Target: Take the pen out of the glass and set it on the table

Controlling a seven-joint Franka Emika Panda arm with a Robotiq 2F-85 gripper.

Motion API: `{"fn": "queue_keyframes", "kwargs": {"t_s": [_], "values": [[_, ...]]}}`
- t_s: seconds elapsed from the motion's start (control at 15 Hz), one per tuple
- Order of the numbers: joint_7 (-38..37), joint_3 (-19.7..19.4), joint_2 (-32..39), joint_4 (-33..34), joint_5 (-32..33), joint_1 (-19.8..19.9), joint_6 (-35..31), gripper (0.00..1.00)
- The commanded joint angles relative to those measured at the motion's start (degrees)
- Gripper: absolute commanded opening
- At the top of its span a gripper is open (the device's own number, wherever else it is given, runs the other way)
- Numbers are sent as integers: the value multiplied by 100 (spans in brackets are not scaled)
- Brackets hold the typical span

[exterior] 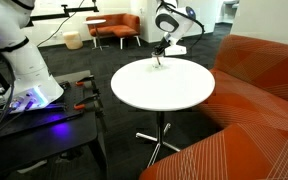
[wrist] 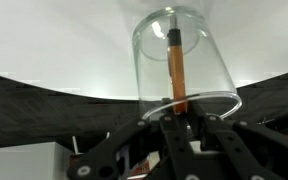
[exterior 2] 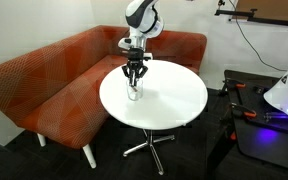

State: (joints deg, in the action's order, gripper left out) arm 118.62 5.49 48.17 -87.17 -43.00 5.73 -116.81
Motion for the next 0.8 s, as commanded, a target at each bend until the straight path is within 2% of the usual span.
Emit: {"fn": "queue_keyframes", "kwargs": {"t_s": [0.0,0.4,0.73], "values": [[-226,114,57,103,122,126,84,29],[-231,125,88,105,105,173,88,34],[-244,133,124,162,119,176,130,28]]}}
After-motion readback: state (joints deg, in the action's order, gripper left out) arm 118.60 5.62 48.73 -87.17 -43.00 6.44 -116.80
